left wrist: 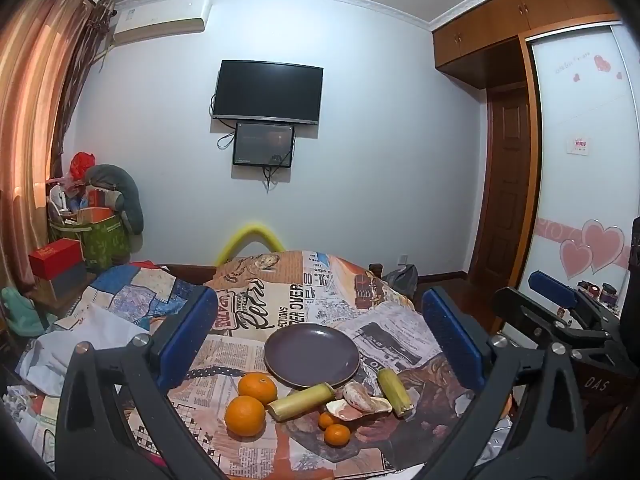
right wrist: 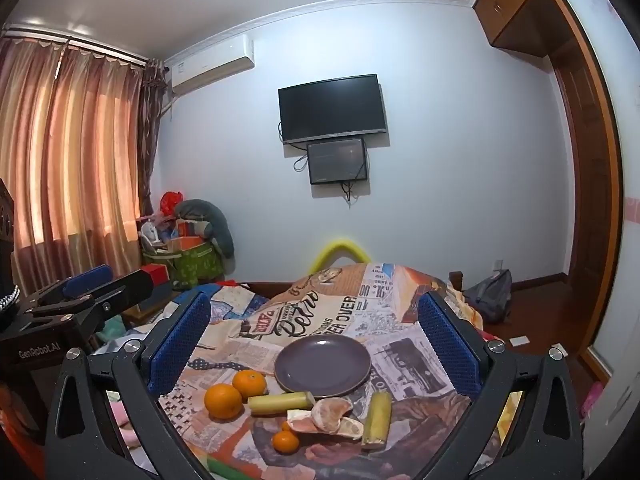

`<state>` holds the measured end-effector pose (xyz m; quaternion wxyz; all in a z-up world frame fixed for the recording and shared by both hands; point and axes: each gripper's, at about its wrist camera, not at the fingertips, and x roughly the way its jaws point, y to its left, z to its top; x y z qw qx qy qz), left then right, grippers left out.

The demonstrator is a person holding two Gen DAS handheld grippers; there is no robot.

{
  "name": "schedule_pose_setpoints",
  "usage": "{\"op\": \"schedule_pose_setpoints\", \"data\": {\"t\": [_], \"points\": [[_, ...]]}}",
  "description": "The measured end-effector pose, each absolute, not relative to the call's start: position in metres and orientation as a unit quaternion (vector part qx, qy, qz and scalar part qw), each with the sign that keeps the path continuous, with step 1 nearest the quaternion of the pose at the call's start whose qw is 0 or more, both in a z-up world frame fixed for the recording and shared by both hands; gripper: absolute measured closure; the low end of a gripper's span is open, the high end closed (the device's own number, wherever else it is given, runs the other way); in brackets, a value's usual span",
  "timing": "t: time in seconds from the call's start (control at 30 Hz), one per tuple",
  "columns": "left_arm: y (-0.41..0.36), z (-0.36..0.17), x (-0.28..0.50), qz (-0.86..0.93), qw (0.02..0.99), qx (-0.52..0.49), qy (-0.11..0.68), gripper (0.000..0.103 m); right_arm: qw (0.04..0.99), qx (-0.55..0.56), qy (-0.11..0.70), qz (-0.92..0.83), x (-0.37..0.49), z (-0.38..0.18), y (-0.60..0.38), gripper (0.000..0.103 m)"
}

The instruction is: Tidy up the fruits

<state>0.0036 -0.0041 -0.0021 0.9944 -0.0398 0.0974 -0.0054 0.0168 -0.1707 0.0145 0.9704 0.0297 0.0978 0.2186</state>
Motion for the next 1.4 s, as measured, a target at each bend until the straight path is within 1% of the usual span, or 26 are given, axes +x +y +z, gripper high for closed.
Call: {"op": "schedule_pose_setpoints", "data": {"t": [1.4], "points": [[-0.0014, -0.0042, 0.0080, -0.012, 0.994, -0.043, 0.104, 0.000, 0.970, 0.044, 0.097, 0.217, 0.0167, 0.0135, -0.1739, 0.000]]}}
